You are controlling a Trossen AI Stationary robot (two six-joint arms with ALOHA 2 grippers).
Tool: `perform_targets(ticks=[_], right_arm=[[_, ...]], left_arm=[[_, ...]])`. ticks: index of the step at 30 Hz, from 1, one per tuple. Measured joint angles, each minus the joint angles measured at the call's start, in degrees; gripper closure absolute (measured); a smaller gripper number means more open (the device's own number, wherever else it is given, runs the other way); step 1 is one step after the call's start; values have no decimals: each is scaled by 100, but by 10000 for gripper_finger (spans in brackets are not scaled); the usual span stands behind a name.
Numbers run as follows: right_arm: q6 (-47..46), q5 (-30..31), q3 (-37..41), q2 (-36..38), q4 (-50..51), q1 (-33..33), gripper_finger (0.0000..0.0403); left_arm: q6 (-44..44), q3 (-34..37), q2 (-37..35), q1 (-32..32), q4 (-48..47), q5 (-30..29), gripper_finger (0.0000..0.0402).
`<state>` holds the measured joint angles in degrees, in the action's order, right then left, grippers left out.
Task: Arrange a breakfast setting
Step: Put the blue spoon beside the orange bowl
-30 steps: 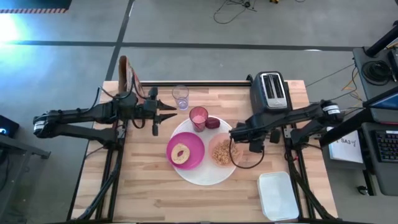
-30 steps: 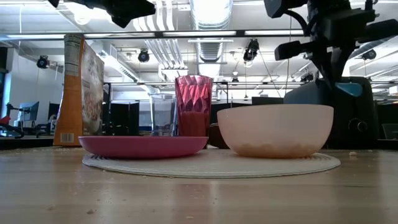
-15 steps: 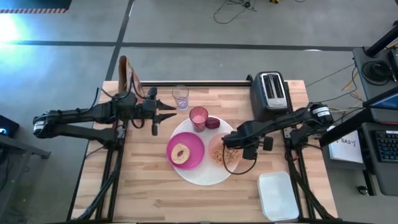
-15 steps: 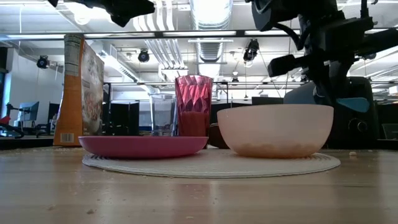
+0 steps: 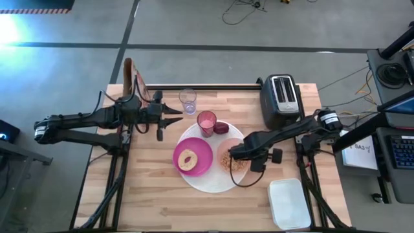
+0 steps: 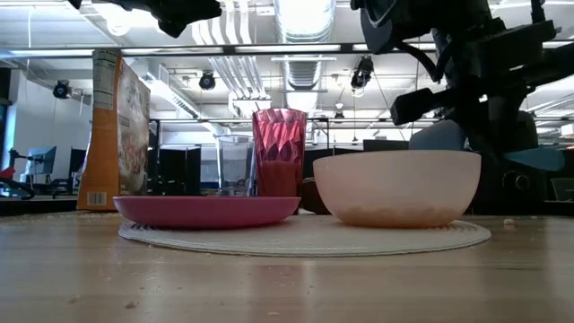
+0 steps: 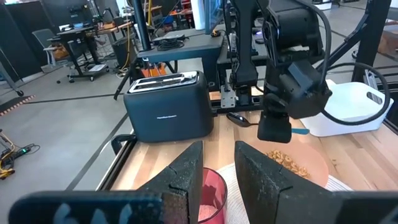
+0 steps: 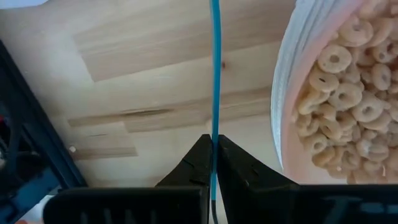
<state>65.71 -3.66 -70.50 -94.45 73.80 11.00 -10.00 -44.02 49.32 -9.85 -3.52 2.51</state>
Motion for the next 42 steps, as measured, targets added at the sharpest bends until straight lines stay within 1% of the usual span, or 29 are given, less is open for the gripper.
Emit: perform_targets(ticks=[17, 24, 27, 30, 36, 42], right_arm=[[35, 2, 55, -459, -298, 0, 394], [-457, 4, 55, -473, -363, 0, 394], [-535, 2, 55, -464, -379, 0, 394], [-367, 2, 55, -468, -389, 0, 394], [425, 15, 55, -468, -401, 0, 394], [250, 18, 55, -468, -557, 0, 394]], left_arm=[[0, 0, -35, 0, 12, 3, 326], [48, 0, -35, 1, 22, 4, 326], [48, 1, -35, 2, 38, 4, 326], [48, 1, -35, 1, 57, 4, 326], [48, 1, -33, 0, 93, 4, 326], [46, -1, -29, 2, 93, 4, 326]])
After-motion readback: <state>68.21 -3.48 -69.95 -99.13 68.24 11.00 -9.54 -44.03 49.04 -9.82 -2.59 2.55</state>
